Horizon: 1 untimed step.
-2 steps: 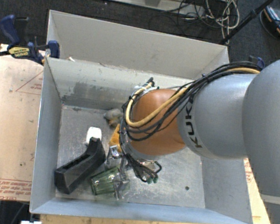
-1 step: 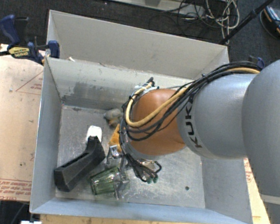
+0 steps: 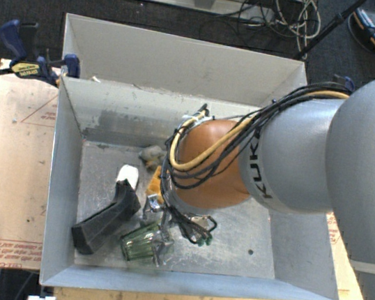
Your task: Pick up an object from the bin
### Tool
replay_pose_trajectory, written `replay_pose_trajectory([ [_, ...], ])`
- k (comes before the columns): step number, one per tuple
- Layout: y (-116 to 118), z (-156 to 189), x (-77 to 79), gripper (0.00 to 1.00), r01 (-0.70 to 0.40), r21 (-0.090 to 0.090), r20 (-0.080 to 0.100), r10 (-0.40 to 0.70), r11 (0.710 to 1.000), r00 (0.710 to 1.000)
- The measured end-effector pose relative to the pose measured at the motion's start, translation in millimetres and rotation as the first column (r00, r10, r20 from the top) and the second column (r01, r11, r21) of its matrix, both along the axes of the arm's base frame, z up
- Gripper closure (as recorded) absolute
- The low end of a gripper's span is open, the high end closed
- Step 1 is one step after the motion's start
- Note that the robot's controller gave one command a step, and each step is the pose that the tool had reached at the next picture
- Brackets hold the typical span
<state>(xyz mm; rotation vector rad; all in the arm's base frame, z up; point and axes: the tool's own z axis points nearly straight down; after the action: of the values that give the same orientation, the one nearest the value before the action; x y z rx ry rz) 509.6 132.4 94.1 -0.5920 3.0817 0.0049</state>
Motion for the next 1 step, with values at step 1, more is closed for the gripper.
replay_pose_trajectory([
  [1,-0.1,0.0,0.0,1.00,0.000,0.000,0.000,0.000,1.000,1.000],
])
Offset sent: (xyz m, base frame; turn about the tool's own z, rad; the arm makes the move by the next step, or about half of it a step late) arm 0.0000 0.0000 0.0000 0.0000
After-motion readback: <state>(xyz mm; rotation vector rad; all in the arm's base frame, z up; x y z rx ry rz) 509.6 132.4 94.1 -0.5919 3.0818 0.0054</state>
